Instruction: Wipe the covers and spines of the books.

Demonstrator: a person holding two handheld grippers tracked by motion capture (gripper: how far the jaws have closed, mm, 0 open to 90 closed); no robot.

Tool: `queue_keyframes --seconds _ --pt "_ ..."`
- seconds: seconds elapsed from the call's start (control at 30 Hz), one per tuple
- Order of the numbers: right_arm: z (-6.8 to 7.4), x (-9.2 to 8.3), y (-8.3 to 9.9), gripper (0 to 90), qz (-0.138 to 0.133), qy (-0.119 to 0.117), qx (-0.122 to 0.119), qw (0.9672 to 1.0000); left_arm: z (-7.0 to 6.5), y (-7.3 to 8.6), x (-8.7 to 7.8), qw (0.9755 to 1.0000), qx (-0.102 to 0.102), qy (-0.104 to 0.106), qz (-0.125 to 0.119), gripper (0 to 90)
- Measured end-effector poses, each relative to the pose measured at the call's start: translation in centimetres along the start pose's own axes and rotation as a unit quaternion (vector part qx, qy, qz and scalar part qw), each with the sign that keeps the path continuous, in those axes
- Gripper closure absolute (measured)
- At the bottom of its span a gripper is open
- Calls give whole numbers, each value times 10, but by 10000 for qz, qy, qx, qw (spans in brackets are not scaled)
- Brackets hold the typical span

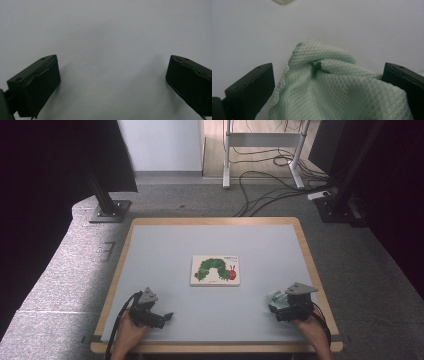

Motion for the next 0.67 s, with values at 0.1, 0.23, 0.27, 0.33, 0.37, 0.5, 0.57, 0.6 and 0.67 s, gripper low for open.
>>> queue_keyframes --seconds 0.1,0.23,0.27,0.33,0.37,0.5,0.57,0.6,0.67 --pt "2 7 6 0 98 -49 37 9999 -1 -1 1 10000 2 33 -13 0" --pt "4 13 11 0 111 -39 -9 9999 -1 0 1 10000 4 25 -24 0" --pt "4 13 11 0 103 -39 -6 9999 -1 0 1 10000 3 24 -25 0" --pt "4 13 11 0 88 -39 -1 10000 -1 0 1 10000 8 19 -29 0" --pt "4 13 11 0 83 -34 -4 10000 -1 0 1 10000 9 16 -31 0" --pt "4 13 11 0 82 -36 -4 10000 -1 0 1 10000 12 7 -33 0" --pt "4 13 12 0 81 -33 -7 10000 -1 0 1 10000 20 8 -27 0" --pt "4 13 12 0 87 -34 -2 10000 -1 0 1 10000 23 1 -25 0" --pt "4 13 12 0 70 -19 -20 10000 -1 0 1 10000 20 4 -26 0"
Point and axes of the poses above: each handheld gripper's, and its own axes: x roughly forward along the jaws, y roughly out of its underside, z roughly to its left, the point moved 9 cm from there along x, roughly forward along the jaws, and after that the axes turned 8 degrees about y, right-handed, at the moved point
